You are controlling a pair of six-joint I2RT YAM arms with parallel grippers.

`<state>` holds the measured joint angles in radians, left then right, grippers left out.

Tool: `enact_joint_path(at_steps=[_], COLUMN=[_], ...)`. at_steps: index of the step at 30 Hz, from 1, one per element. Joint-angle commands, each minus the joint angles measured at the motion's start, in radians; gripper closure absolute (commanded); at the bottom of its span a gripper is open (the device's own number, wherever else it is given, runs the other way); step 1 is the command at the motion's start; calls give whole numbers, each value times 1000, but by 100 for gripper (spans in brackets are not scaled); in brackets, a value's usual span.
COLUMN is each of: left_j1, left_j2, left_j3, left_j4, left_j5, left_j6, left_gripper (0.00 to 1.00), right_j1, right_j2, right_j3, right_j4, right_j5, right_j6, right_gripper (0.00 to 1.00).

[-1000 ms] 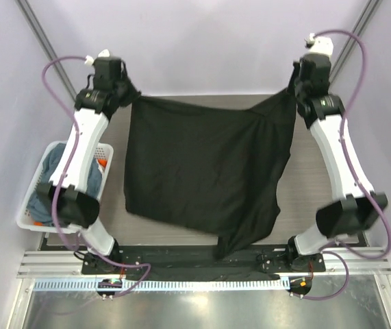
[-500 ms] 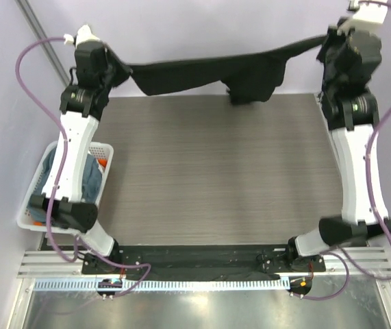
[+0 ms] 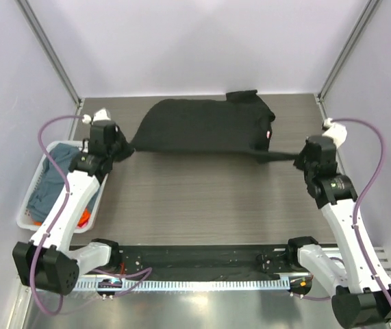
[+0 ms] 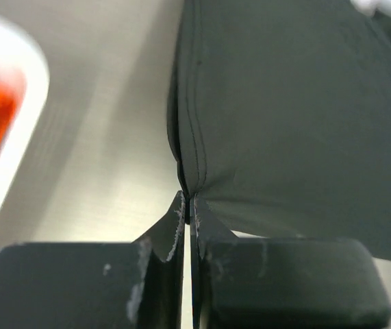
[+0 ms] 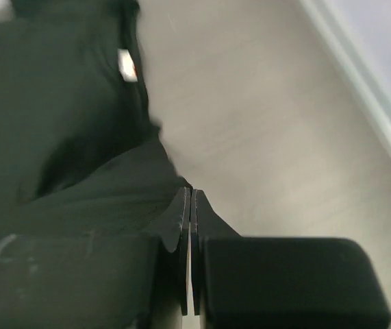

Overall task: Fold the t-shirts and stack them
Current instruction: Flatten the tshirt out, then fold the tshirt

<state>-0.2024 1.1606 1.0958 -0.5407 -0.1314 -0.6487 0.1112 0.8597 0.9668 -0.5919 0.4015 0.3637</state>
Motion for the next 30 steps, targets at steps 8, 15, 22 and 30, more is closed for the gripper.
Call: enact_joint_path(at_steps=[8, 15, 22, 30], left_j1=[8, 8, 8, 8], left_j2=[-58, 20, 20, 97], left_j3=[-306, -341, -315, -268], left_j4=[-13, -33, -31, 8], left_j5=[119, 89, 52, 47], left_j6=[-89, -124, -149, -161], left_gripper=[100, 100, 100, 100], right_j1=[-2, -4, -2, -2], right_j2=[-93, -19, -5, 148], right_j3=[-166, -223, -209, -163], right_j4=[-190, -175, -114, 13], right_j5=[-59, -78, -29, -131], right_j6=[365, 411, 362, 173], right_gripper=[99, 99, 99, 99])
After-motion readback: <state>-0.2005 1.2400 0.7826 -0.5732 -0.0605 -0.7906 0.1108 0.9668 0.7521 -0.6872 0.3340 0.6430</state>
